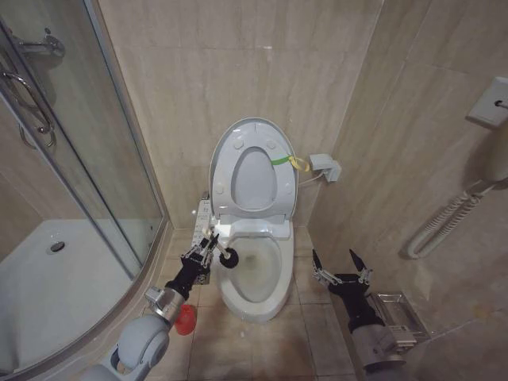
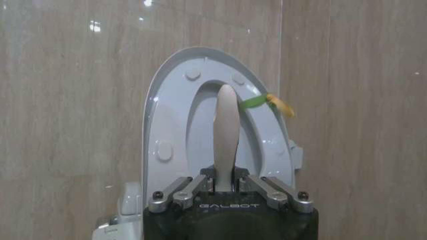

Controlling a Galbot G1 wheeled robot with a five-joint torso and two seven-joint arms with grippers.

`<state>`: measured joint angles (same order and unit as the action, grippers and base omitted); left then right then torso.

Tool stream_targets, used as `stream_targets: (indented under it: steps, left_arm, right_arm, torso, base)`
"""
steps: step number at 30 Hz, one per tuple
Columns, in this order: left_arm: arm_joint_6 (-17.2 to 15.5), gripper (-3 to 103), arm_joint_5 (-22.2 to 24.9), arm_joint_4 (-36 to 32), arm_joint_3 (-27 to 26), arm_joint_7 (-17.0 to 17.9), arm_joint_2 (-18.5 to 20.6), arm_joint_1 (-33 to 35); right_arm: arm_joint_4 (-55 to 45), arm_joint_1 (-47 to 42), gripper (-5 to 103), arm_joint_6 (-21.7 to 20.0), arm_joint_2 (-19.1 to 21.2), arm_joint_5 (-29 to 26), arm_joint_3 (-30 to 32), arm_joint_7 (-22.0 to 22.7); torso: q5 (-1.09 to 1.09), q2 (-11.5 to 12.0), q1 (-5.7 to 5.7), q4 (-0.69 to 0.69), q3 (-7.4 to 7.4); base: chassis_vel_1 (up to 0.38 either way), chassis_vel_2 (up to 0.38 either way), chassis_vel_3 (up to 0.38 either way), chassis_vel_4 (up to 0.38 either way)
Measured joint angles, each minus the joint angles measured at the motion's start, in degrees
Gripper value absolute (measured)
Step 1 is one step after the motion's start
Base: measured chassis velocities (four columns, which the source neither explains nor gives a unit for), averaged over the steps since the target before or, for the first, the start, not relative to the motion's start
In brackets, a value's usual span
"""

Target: Open the toilet lid, clean the toilet bowl with a toilet brush, close the toilet lid, and flush.

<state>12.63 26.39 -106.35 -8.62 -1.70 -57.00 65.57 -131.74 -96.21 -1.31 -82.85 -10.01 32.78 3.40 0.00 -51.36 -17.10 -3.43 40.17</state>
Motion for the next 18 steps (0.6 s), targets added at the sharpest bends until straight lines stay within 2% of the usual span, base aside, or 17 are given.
stream_targets:
  steps: [4, 8, 13, 16, 18]
  left_arm:
    - [0.8, 17, -0.5, 2.5, 0.9, -0.7, -1.5, -1.4]
    - [1.0, 17, -0.7, 2.1, 1.1, -1.2, -2.2, -1.2]
    - [3.9, 17, -3.1, 1.8, 0.2, -3.1, -1.5, -0.5]
    - [3.8, 17, -3.4, 0.7, -0.2, -2.4, -1.2, 0.3]
    - [2.8, 17, -4.2, -1.7, -1.1, -0.3, -1.2, 1.9]
  right_arm:
    - [0.0, 0.0, 100, 0.0, 0.0, 0.0, 0.0, 0.0]
    - [0.0, 0.0, 100, 0.0, 0.0, 0.0, 0.0, 0.0]
    - [0.0, 0.0, 100, 0.0, 0.0, 0.0, 0.0, 0.0]
    - [0.0, 0.0, 100, 0.0, 0.0, 0.0, 0.0, 0.0]
    - [0.0, 0.0, 100, 0.0, 0.0, 0.0, 0.0, 0.0]
  torso:
    - [0.00, 0.0, 0.00, -0.01, 0.00]
    - [0.00, 0.0, 0.00, -0.01, 0.00]
    - [0.00, 0.0, 0.00, 0.00, 0.00]
    - [0.00, 0.0, 0.00, 0.01, 0.00]
    - [0.00, 0.0, 0.00, 0.00, 0.00]
  base:
    - [0.000, 0.000, 0.000, 0.000]
    - [0.000, 0.000, 0.000, 0.000]
    - [0.000, 0.000, 0.000, 0.000]
    - [0.000, 0.000, 0.000, 0.000]
    - [0.000, 0.000, 0.000, 0.000]
